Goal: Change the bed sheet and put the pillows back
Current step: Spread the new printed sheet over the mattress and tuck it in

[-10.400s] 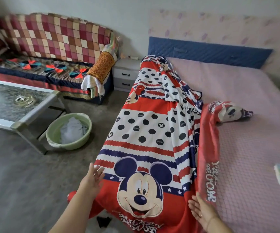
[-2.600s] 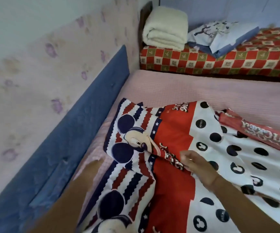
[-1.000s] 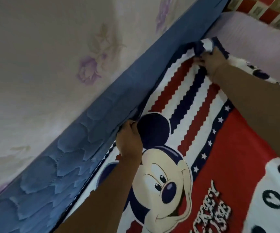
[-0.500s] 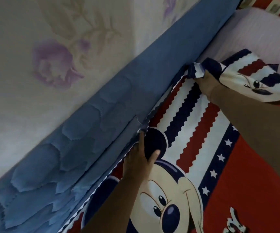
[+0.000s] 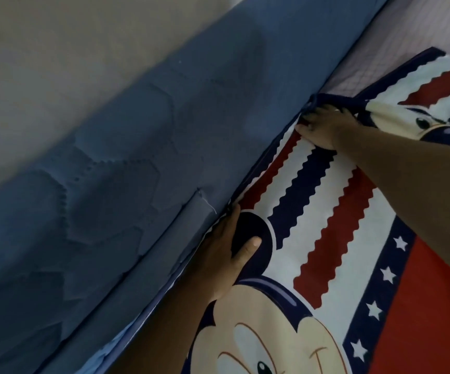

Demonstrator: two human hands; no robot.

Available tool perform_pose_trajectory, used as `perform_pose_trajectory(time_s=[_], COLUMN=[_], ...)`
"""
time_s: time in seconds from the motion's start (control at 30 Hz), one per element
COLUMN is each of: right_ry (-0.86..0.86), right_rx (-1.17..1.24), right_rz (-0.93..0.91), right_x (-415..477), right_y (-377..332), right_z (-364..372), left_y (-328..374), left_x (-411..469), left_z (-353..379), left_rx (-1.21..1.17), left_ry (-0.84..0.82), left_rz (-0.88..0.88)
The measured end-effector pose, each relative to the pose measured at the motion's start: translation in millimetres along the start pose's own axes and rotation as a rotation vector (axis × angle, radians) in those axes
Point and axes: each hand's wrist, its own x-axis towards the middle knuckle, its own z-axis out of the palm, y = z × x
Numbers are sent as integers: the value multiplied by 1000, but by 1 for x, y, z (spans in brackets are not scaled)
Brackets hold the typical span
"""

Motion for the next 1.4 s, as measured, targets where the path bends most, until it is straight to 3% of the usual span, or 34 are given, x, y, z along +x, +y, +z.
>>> perform_pose_trajectory(time_s=[0.2,0.37,0.6,0.73,0.9,1.03,1.23,1.4], right_ry=[-6,69,37,56,-101,-95,-129,-39], right_rx=[-113,-7,336,321,167,52,-73,37], right_rz=[154,122,-95,-323,-580,-517,-464,-431], right_x=[27,0,-155,-264,-309,-286,-271,-309], right_y=[-21,-31,-111,-162,-213,-242,-254,-261], right_z=[8,11,19,32,54,59,63,62], left_y=[5,2,9,3,-56,-87,-113,-115], left_x=[-1,-1,-3,-80,-213,-227,-207,-226], left_z=[6,7,-1,6,18,9,-6,-4], left_rx=[-54,-105,11,220,451,427,76,218], left_ry=[34,40,38,262,352,218,113,178], left_rz=[-42,-30,-9,51,-205,-286,-195,-160])
